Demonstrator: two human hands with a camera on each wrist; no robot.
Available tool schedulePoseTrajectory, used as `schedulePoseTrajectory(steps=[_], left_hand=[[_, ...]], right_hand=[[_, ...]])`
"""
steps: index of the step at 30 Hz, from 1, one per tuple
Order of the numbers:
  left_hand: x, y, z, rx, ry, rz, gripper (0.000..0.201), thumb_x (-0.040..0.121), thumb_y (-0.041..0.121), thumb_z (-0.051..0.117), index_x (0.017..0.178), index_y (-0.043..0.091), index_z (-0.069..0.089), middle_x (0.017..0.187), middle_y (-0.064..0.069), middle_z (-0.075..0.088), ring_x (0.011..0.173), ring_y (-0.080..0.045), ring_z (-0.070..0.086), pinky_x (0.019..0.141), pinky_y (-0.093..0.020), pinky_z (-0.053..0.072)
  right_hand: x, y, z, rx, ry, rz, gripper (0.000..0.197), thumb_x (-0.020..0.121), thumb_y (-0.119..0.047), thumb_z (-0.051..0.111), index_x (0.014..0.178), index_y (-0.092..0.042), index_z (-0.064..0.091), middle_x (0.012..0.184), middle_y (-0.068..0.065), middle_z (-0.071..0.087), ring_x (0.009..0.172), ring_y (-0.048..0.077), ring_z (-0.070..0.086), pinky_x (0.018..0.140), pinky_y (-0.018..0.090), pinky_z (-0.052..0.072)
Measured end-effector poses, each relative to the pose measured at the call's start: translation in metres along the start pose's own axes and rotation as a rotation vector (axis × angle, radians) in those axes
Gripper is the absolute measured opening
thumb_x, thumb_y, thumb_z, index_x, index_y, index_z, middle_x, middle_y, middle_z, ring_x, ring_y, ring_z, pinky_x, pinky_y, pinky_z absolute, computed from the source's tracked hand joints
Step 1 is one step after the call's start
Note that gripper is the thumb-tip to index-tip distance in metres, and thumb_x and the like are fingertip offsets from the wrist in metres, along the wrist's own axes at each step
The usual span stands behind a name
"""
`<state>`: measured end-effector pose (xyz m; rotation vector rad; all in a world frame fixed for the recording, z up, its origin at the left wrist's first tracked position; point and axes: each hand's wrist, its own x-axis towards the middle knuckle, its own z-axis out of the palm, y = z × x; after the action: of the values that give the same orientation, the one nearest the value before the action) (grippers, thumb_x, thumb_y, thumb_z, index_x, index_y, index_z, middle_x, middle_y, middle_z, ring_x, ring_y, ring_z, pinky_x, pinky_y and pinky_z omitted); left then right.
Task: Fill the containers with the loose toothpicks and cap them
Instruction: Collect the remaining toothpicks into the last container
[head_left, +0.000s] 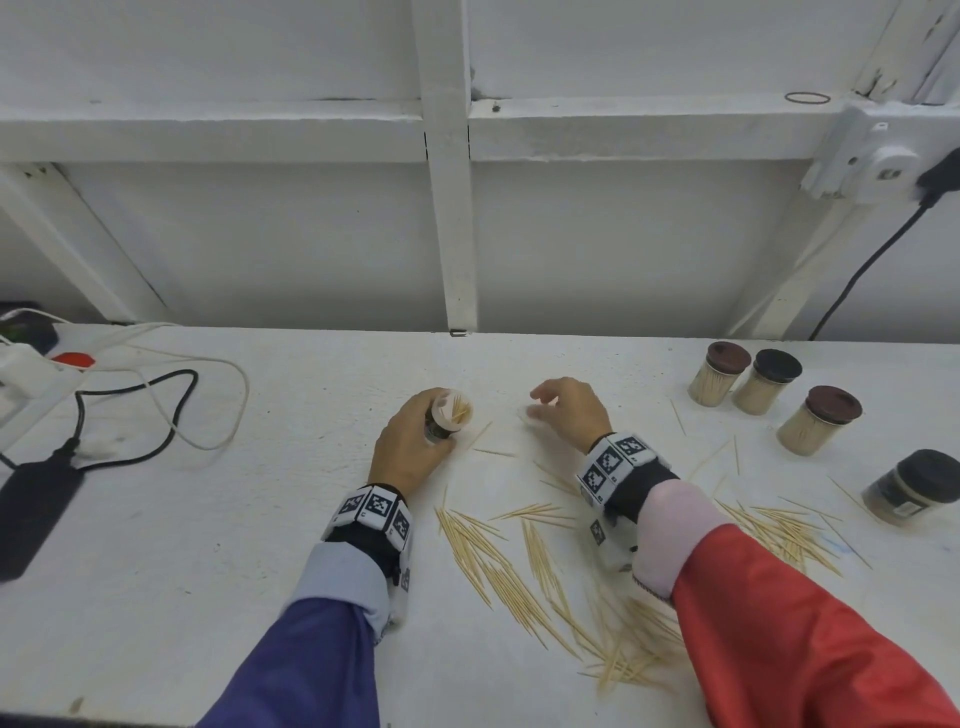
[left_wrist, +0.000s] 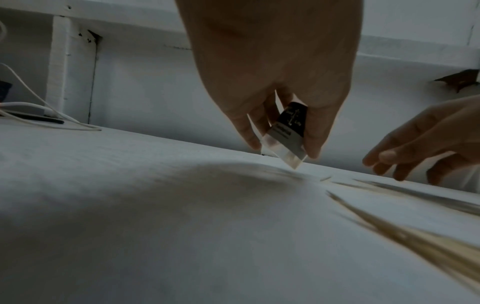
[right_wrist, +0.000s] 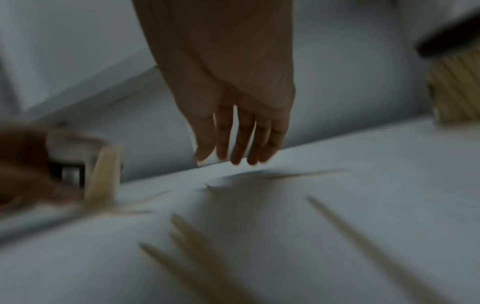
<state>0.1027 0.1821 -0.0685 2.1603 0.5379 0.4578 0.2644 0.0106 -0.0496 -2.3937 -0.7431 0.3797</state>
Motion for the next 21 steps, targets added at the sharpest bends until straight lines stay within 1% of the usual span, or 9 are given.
schedulePoseTrajectory(steps=[3, 7, 9, 11, 13, 14, 16, 18, 21], left_hand=[[0.0, 0.0, 0.001, 0.035, 0.014, -0.03, 0.044, 0.082, 0.012, 0.067, 0.121, 0.031, 0.058, 0.122, 0.01, 0.063, 0.111, -0.016, 0.058, 0.095, -0.039, 0.048], [0.001, -0.002, 0.001, 0.04, 0.007, -0.038, 0.045, 0.082, 0.013, 0.065, 0.121, 0.033, 0.055, 0.122, 0.011, 0.061, 0.111, -0.016, 0.057, 0.095, -0.04, 0.047], [0.001, -0.004, 0.001, 0.029, 0.003, -0.046, 0.046, 0.081, 0.014, 0.065, 0.121, 0.033, 0.055, 0.121, 0.011, 0.061, 0.11, -0.016, 0.058, 0.095, -0.04, 0.047], [0.001, -0.004, 0.0, 0.034, 0.005, -0.063, 0.046, 0.08, 0.015, 0.066, 0.121, 0.033, 0.054, 0.12, 0.012, 0.061, 0.109, -0.016, 0.058, 0.094, -0.039, 0.047], [0.001, -0.005, -0.001, 0.037, 0.006, -0.074, 0.048, 0.08, 0.013, 0.067, 0.122, 0.031, 0.054, 0.121, 0.012, 0.061, 0.109, -0.016, 0.058, 0.093, -0.037, 0.047], [0.001, -0.005, -0.001, 0.038, 0.003, -0.073, 0.049, 0.079, 0.013, 0.068, 0.123, 0.03, 0.054, 0.121, 0.012, 0.062, 0.11, -0.016, 0.058, 0.093, -0.037, 0.047], [0.001, -0.005, -0.001, 0.04, -0.001, -0.072, 0.049, 0.079, 0.013, 0.069, 0.123, 0.03, 0.054, 0.12, 0.011, 0.062, 0.109, -0.016, 0.058, 0.094, -0.037, 0.047], [0.001, -0.007, -0.001, 0.036, -0.002, -0.074, 0.049, 0.079, 0.014, 0.069, 0.123, 0.03, 0.054, 0.12, 0.011, 0.062, 0.109, -0.015, 0.058, 0.094, -0.039, 0.048], [0.001, -0.008, -0.001, 0.043, -0.001, -0.063, 0.049, 0.08, 0.015, 0.07, 0.124, 0.03, 0.054, 0.12, 0.011, 0.062, 0.108, -0.015, 0.058, 0.094, -0.04, 0.049]], right_hand=[[-0.006, -0.006, 0.006, -0.315, -0.178, -0.045, 0.048, 0.088, -0.046, 0.064, 0.122, -0.011, 0.063, 0.126, 0.01, 0.05, 0.119, 0.028, 0.044, 0.095, 0.04, 0.042], [-0.016, -0.022, 0.021, -0.387, -0.207, -0.153, 0.062, 0.083, -0.053, 0.066, 0.121, -0.004, 0.06, 0.123, 0.01, 0.047, 0.117, 0.028, 0.041, 0.094, 0.042, 0.044], [-0.018, -0.029, 0.027, -0.398, -0.25, -0.219, 0.058, 0.081, -0.046, 0.072, 0.12, -0.003, 0.061, 0.121, 0.01, 0.048, 0.114, 0.027, 0.042, 0.091, 0.039, 0.044], [-0.018, -0.035, 0.029, -0.367, -0.295, -0.267, 0.042, 0.081, -0.028, 0.075, 0.114, -0.003, 0.066, 0.113, 0.01, 0.053, 0.106, 0.026, 0.048, 0.083, 0.032, 0.041], [-0.019, -0.04, 0.029, -0.337, -0.29, -0.297, 0.016, 0.079, -0.007, 0.072, 0.094, -0.003, 0.071, 0.095, 0.009, 0.057, 0.088, 0.026, 0.052, 0.074, 0.029, 0.04], [-0.019, -0.041, 0.029, -0.34, -0.278, -0.308, 0.009, 0.078, 0.001, 0.068, 0.085, -0.004, 0.071, 0.09, 0.01, 0.061, 0.083, 0.027, 0.055, 0.072, 0.031, 0.044], [-0.02, -0.039, 0.03, -0.372, -0.248, -0.313, 0.018, 0.08, 0.005, 0.06, 0.088, -0.005, 0.073, 0.095, 0.013, 0.067, 0.087, 0.032, 0.062, 0.076, 0.034, 0.051], [-0.021, -0.037, 0.03, -0.406, -0.222, -0.337, 0.024, 0.083, 0.004, 0.056, 0.093, -0.007, 0.074, 0.101, 0.013, 0.068, 0.091, 0.033, 0.063, 0.078, 0.034, 0.052], [-0.022, -0.036, 0.029, -0.477, -0.248, -0.366, 0.027, 0.088, 0.001, 0.05, 0.105, -0.008, 0.069, 0.109, 0.012, 0.064, 0.096, 0.032, 0.061, 0.081, 0.035, 0.049]])
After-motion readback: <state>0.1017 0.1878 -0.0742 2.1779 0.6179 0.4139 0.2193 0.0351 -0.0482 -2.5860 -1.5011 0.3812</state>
